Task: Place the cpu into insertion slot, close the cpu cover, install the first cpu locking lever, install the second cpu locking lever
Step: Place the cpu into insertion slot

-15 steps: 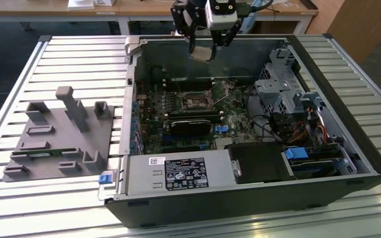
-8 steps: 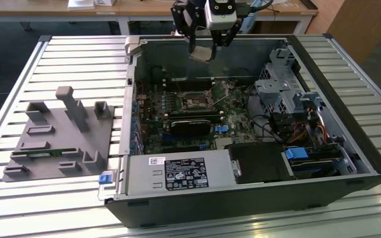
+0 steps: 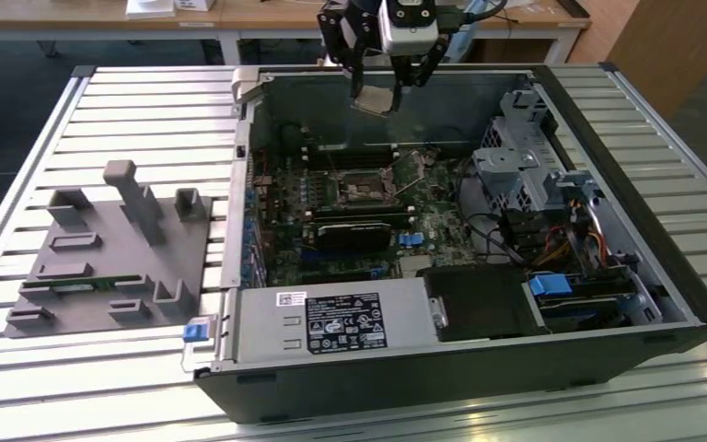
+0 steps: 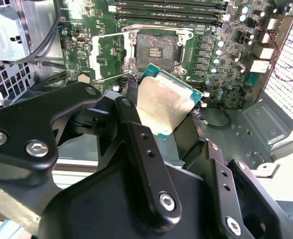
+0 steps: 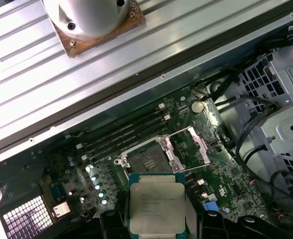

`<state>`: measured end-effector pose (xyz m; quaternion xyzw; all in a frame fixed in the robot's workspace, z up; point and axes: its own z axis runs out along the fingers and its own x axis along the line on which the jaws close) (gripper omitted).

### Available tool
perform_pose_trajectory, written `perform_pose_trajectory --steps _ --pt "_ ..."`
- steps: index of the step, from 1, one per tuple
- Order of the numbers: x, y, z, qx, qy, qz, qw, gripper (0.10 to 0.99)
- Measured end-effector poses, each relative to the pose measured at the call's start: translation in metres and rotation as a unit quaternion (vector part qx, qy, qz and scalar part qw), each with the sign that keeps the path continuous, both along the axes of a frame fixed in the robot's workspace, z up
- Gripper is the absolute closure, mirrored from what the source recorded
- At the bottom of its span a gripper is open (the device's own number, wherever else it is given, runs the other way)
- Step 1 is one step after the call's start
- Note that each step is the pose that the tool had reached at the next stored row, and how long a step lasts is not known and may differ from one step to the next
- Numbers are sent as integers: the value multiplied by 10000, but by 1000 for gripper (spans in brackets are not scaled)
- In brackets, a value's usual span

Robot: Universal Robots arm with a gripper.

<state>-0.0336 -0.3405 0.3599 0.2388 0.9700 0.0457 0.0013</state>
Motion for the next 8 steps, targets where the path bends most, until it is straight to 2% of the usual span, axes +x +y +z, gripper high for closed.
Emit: perform_pose_trajectory --steps 8 --pt "0 0 0 0 0 -85 10000 549"
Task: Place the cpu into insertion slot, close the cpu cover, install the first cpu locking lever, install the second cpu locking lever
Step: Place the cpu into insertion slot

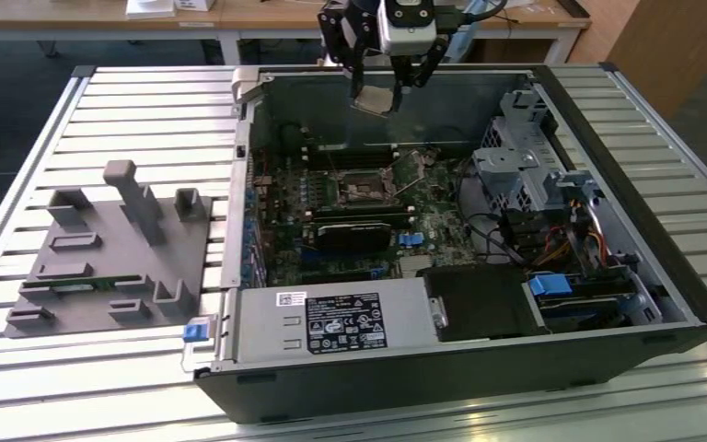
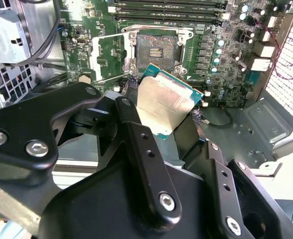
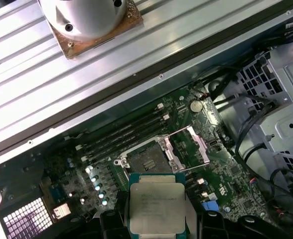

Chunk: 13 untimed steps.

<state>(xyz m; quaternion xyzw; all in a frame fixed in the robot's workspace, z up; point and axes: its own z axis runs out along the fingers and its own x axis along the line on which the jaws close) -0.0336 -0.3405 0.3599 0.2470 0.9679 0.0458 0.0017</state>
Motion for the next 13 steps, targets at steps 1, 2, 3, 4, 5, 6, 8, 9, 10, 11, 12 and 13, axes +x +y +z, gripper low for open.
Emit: perform_pose_trajectory --steps 1,2,3,4,5,6,8,9,10,11,12,13 --pt "0 0 0 0 0 -15 10000 549" --pt "0 0 0 0 0 -29 10000 549" --pt "0 0 0 0 0 -43 10000 549" --pt "0 0 0 0 0 -57 10000 549" --pt "0 0 0 0 0 -73 10000 549" --pt "0 0 0 0 0 -89 10000 549" --pt "0 0 0 0 0 -122 9999 549" --pt "0 0 0 0 0 -140 9999 549" --pt "0 0 0 0 0 -156 9999 549" --pt "0 0 0 0 0 -170 9999 549" --pt "0 0 0 0 0 -183 9998 549" --pt "0 0 0 0 0 -195 9998 549"
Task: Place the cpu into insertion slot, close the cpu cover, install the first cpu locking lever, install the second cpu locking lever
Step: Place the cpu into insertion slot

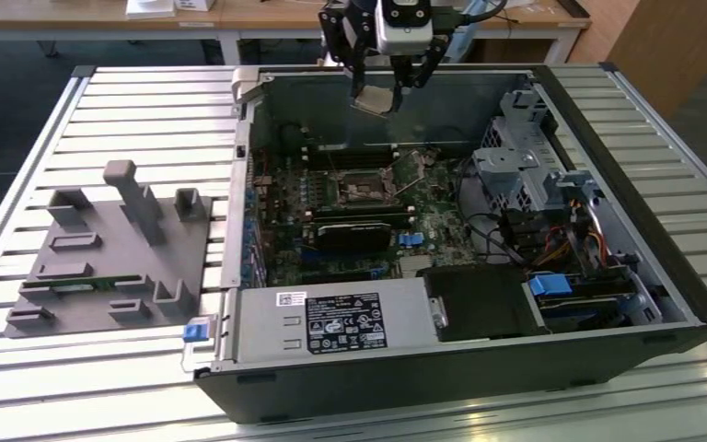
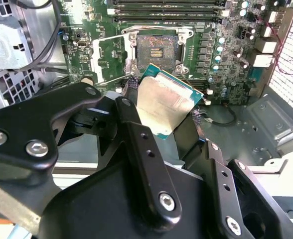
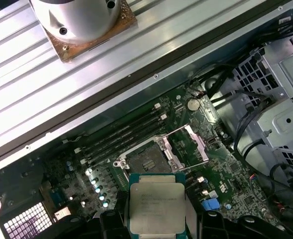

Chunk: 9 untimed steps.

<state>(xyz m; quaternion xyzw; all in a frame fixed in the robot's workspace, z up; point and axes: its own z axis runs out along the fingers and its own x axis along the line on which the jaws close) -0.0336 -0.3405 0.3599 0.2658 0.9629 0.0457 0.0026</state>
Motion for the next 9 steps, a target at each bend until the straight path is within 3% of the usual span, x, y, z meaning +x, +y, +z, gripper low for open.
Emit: perform_pose_trajectory --steps 9 --pt "0 0 0 0 0 -112 9999 549"
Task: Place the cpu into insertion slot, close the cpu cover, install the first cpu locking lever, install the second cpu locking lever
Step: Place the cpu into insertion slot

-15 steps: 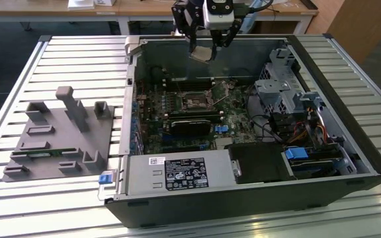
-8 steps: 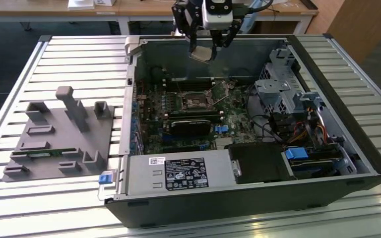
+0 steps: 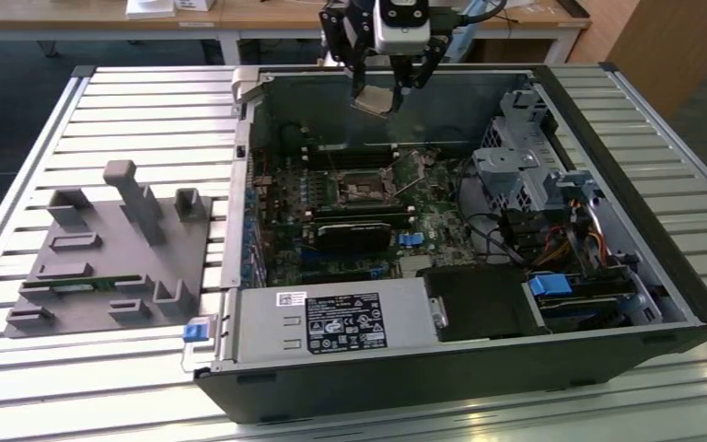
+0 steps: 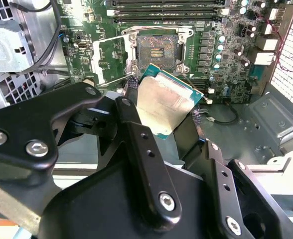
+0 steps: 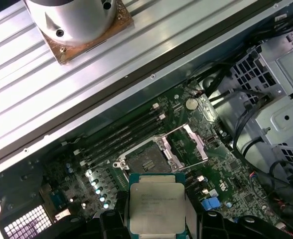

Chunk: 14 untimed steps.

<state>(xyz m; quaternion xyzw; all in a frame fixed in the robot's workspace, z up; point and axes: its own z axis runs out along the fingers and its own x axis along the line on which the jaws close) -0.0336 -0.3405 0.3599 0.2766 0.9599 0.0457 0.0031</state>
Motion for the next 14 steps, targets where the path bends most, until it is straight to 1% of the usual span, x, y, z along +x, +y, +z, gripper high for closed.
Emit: perform_pose_trajectory --steps 14 --pt "0 0 0 0 0 -153 9999 549"
